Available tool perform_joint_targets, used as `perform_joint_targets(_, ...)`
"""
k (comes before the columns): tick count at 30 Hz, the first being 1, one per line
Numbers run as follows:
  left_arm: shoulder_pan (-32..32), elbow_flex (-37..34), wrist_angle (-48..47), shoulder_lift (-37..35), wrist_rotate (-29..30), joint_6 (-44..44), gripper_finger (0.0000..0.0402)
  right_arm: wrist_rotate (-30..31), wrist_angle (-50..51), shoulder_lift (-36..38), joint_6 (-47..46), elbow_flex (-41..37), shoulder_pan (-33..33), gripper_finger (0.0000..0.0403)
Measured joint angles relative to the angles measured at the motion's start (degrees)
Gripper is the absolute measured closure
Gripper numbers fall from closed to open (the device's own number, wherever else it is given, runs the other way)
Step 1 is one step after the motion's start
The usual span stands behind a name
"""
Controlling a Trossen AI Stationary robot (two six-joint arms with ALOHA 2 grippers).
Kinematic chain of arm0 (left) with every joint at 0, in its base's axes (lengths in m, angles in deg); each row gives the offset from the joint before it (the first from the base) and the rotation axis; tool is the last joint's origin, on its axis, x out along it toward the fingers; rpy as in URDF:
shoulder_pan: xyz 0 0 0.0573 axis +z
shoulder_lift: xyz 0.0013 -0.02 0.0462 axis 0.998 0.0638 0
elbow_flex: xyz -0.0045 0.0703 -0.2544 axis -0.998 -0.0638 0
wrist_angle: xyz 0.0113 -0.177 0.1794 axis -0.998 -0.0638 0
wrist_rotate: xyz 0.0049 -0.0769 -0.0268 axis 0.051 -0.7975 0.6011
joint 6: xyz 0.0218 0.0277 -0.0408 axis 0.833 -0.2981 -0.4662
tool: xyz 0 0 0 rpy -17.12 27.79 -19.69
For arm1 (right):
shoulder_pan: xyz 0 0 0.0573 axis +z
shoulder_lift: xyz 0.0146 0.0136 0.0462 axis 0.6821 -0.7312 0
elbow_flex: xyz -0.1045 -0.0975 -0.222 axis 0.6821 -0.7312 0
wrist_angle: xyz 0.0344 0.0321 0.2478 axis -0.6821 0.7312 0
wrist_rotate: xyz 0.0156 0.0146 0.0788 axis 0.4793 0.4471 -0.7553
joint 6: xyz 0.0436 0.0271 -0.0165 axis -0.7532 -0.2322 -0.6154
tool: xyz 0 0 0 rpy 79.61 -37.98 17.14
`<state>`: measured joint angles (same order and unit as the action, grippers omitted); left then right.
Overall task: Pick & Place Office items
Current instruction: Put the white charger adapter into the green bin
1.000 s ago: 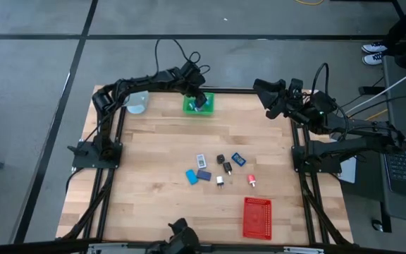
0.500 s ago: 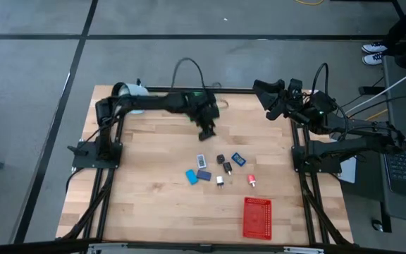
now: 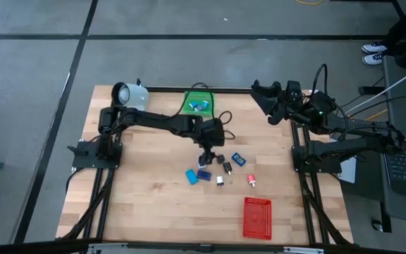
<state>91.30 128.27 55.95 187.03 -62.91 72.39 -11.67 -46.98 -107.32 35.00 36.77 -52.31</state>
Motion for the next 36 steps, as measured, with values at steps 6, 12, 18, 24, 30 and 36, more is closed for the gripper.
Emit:
perform_joint_targets(6, -5.97, -0.04, 0.55, 0.07, 0.82, 13.01, 0.0122, -1.38, 0.68, 0.01, -0.09, -0.02, 0.01, 0.0152)
perform_joint_targets(12, -8.33, -0.04, 2.48, 0.07, 1.91, 19.23, 0.0125, -2.76, 0.79, 0.00, -1.60, -0.02, 0.02, 0.0152)
perform_joint_targets(18, -9.10, -0.02, 1.28, 1.37, 1.65, 29.39, 0.0126, -2.93, 0.86, -0.11, -1.60, -0.02, 0.02, 0.0152)
perform_joint_targets(24, -10.01, 4.22, 0.90, 6.88, 0.93, 32.52, 0.0126, -2.93, 1.78, -0.45, -2.33, 0.00, 0.02, 0.0152)
perform_joint_targets(30, -11.26, 13.28, -2.80, 14.06, 0.78, 35.67, 0.0130, -2.95, 3.66, -0.50, -3.09, 0.00, 0.02, 0.0152)
perform_joint_targets(36, -11.31, 20.52, -12.72, 19.77, 0.13, 35.73, 0.0151, -3.57, 3.85, -0.48, -3.37, 0.00, 0.02, 0.0152)
